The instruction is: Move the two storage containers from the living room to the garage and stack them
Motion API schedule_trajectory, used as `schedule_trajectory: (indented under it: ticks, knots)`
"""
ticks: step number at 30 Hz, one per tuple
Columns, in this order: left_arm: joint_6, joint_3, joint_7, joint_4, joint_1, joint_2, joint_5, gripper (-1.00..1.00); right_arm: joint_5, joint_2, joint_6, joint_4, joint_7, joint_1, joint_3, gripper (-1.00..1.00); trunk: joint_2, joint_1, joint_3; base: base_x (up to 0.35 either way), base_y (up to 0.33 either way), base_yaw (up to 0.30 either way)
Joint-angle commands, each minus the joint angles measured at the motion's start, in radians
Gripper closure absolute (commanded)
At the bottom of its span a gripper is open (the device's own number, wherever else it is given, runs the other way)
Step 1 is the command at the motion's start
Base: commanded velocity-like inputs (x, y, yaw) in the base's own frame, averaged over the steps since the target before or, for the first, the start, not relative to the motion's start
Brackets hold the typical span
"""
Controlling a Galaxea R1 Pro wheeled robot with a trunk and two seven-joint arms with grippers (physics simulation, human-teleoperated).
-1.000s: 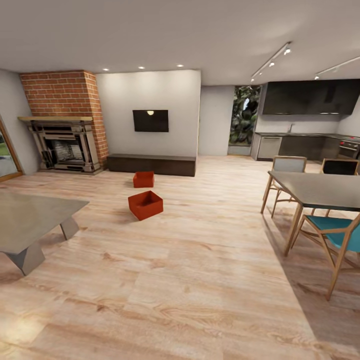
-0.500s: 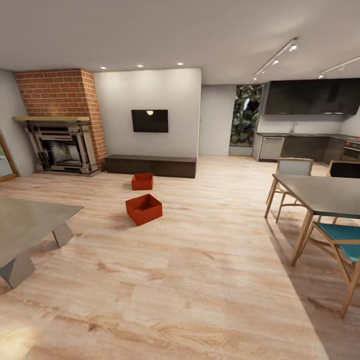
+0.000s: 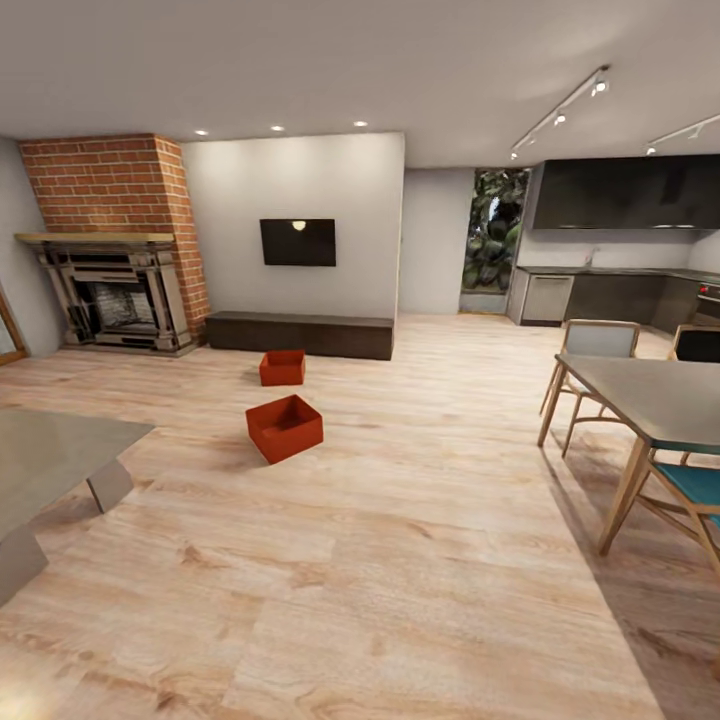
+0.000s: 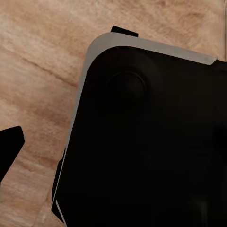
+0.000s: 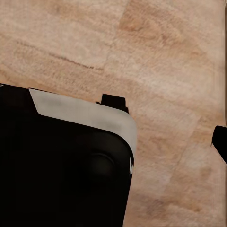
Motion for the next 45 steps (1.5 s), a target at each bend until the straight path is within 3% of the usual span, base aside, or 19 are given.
schedule_trajectory:
  ticks: [1, 45]
  knots:
    - [-0.002, 0.005, 0.001, 0.000, 0.000, 0.000, 0.001, -1.00, -0.008, 0.000, -0.006, 0.003, -0.001, -0.001, 0.008, -1.00, 0.000, 0.001, -0.001, 0.323, 0.000, 0.000]
    - [-0.002, 0.005, 0.001, 0.000, 0.000, 0.000, 0.001, -1.00, -0.009, 0.003, -0.006, 0.003, 0.000, -0.001, 0.004, -1.00, 0.000, 0.001, -0.001, 0.323, 0.000, 0.000]
